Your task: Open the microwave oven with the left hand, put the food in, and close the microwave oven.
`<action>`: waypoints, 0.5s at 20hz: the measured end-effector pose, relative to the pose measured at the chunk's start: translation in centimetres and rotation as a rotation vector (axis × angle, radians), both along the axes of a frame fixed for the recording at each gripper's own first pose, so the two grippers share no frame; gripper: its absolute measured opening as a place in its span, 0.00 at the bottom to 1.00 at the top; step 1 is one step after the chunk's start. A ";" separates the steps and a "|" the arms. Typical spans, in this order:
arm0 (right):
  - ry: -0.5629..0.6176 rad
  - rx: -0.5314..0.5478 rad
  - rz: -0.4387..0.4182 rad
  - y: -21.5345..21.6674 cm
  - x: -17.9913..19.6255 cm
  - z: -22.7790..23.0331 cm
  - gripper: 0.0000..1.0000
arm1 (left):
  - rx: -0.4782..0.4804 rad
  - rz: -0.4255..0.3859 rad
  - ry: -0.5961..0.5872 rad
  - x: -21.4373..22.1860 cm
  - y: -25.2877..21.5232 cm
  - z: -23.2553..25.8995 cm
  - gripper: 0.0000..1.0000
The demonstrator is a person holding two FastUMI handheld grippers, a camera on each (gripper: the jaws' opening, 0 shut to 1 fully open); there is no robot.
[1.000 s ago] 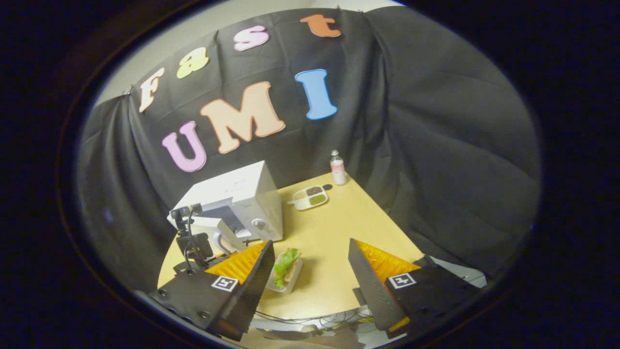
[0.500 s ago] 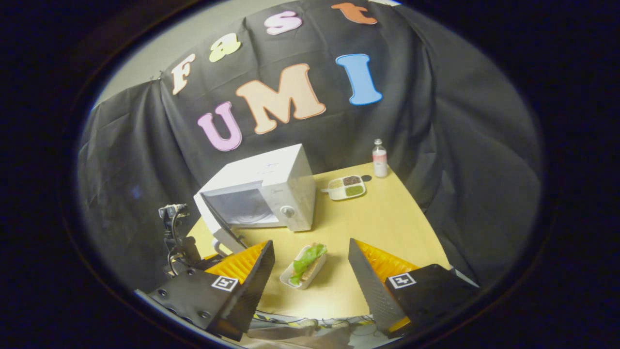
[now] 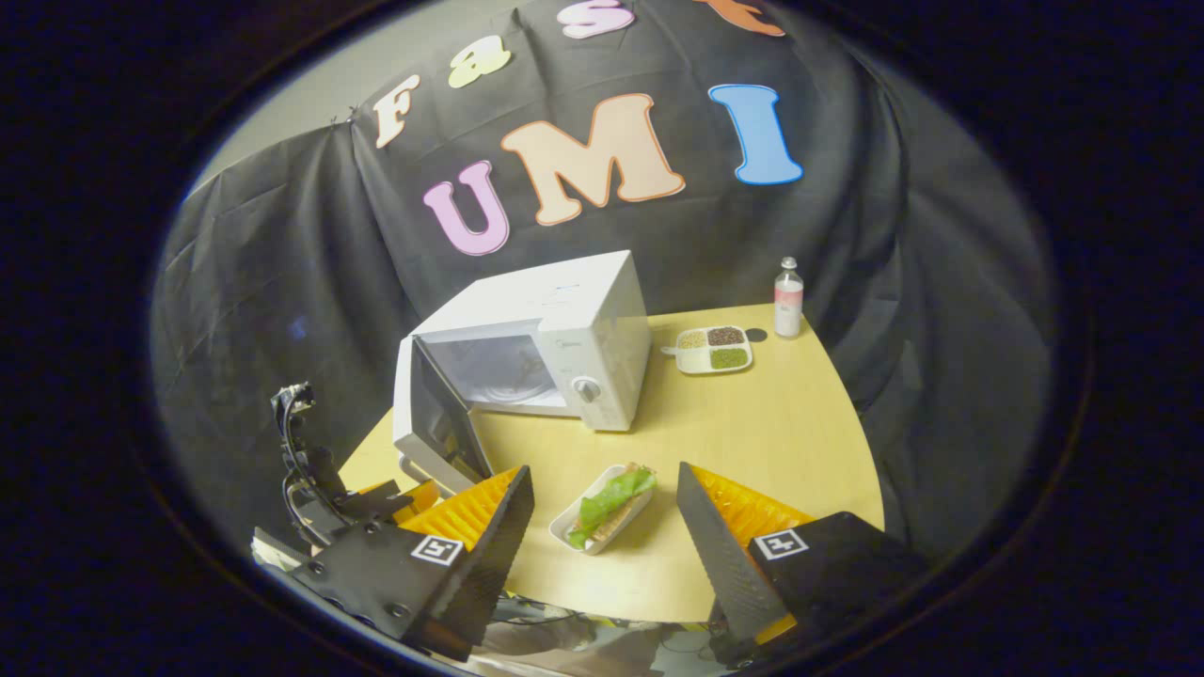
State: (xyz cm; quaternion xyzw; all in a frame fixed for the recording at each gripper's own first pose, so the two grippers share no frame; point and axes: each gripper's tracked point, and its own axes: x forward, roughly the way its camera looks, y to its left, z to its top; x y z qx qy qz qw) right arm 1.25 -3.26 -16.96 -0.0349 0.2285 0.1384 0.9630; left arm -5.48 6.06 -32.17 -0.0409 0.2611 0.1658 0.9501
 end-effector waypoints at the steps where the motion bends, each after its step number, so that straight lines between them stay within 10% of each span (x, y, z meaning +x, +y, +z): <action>1: 0.003 -0.003 0.004 0.4 0.2 0.0 0.91 | -0.006 0.005 0.001 -0.1 0.3 -0.2 1.00; 10: -0.029 -0.001 -0.075 5.4 -0.7 -0.3 0.91 | -0.026 -0.025 0.023 -5.1 7.2 0.6 1.00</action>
